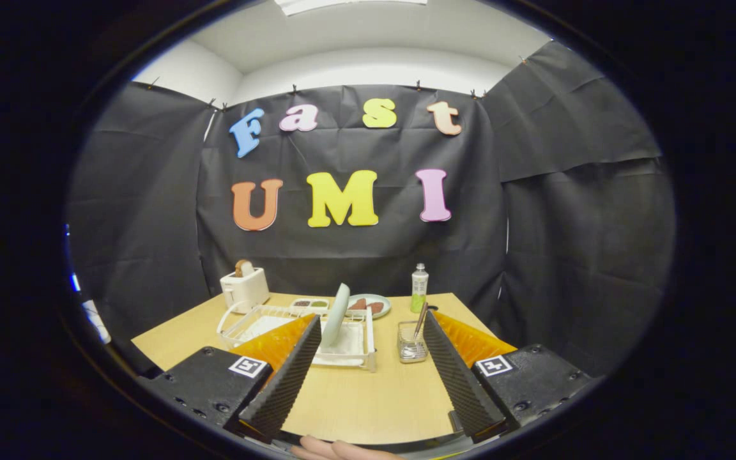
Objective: Take the plate from the dish rack, then take the spoon from the basket and place it into the plate.
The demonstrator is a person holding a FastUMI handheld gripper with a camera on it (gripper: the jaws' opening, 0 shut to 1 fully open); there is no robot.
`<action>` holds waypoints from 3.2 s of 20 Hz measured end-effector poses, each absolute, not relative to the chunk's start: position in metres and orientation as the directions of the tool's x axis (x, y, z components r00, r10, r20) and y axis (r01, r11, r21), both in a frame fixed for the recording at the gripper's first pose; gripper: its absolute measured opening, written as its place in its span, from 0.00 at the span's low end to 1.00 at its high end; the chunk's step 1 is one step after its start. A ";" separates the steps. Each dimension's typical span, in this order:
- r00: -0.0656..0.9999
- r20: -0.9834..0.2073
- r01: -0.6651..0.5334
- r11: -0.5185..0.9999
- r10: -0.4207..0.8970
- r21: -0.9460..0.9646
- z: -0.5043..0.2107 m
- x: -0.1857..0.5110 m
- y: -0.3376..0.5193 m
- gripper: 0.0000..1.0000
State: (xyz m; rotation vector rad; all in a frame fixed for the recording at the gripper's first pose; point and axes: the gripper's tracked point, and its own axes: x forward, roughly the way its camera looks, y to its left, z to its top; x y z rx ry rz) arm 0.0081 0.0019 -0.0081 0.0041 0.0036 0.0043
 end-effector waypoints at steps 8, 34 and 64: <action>0.999 -0.028 -0.025 1.000 0.025 -0.005 -0.013 0.028 0.010 1.00; 0.740 -0.669 -0.086 0.976 -0.071 -0.198 -0.006 0.336 0.072 1.00; 0.532 -0.684 0.088 0.837 -0.498 -0.541 0.004 0.344 0.081 0.21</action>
